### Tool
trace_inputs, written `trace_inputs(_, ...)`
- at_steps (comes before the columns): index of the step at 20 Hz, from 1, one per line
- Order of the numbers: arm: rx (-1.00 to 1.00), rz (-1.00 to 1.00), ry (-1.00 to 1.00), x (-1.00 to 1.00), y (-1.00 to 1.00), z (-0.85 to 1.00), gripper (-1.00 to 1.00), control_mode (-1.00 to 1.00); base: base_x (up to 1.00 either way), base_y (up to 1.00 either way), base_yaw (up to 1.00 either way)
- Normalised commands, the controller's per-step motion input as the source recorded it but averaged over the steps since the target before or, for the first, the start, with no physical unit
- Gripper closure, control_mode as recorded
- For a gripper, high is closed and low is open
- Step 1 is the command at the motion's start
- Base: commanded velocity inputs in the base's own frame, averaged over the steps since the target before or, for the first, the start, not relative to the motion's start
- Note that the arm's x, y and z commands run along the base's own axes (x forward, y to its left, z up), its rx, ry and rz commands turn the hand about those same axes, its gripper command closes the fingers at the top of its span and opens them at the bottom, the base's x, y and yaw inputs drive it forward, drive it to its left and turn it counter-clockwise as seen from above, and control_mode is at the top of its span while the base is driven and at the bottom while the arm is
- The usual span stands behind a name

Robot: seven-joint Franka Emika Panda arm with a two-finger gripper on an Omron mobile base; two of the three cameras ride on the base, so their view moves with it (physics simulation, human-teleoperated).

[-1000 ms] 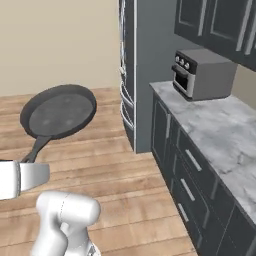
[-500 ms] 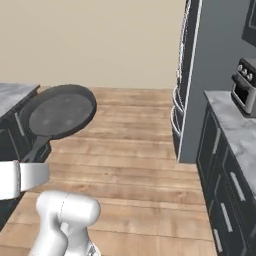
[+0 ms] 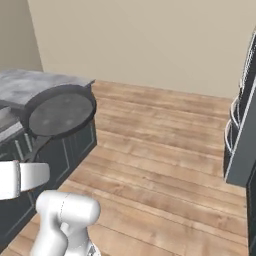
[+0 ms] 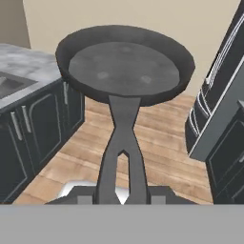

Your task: Move the pot and pan from the stove into the sink.

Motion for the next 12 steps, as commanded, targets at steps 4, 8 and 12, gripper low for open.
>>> trace_inputs(4,0.00,0.00,0.00,0.00,0.00,0.00,1.00,1.00,-0.02,0.00,0.50)
trace_inputs(8,0.00,0.00,0.00,0.00,0.00,0.00,1.00,1.00,-0.01,0.00,0.50)
trace_inputs(12,0.00,0.00,0.00,0.00,0.00,0.00,1.00,1.00,-0.01,-0.02,0.14)
